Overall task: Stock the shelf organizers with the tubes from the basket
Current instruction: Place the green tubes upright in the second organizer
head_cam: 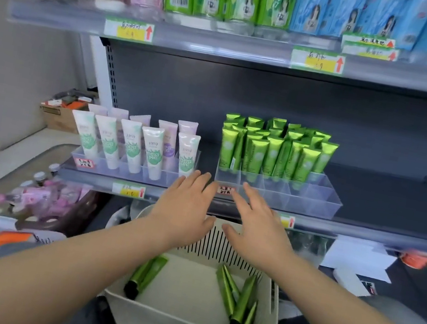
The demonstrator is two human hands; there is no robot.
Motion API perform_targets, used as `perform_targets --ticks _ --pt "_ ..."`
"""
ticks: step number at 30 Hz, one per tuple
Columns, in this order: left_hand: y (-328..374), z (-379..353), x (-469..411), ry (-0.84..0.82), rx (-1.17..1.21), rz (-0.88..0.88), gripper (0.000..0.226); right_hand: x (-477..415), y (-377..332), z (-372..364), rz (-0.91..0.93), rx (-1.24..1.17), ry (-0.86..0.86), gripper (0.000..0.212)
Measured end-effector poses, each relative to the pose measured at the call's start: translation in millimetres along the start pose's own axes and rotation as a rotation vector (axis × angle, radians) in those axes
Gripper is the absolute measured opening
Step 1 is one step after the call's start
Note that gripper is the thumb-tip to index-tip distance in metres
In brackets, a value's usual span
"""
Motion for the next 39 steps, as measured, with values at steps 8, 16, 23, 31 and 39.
perform_targets --ticks 8,16,23,31,39 --pt "-17.9 -55.2 29.2 -0.124 0.049 0.027 0.071 16.8 3.9 -48.6 -0.032 -0.030 -0.116 0.075" --pt "-29.3 -115.1 39.9 -0.290 0.130 0.100 0.069 29.8 20.9 -100.3 -0.082 -0.111 -0.218 0.073" --pt "-29.5 -162.3 33.7 -0.406 0.167 0.141 0.059 31.5 38.7 -135.3 -0.140 -0.135 -0.314 0.061" --pt "-17.9 -223.5 13.0 -0.559 0.250 0.165 0.057 19.6 70.3 -176.9 -0.279 -0.193 -0.466 0.052" --pt "5.0 -271.3 -4.6 -0.673 0.362 0.199 0.048 -2.6 97.0 -221.9 -0.382 -0.230 -0.570 0.022"
Point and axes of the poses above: each hand's wrist, its own x-axis away from the middle knuckle, its own z-axis out of the back of the hand, y = z × x, the point moved 4 cm from there along -x, towards the middle knuckle, and after that the axes turned 9 degrees about z, right-handed, at the moved point
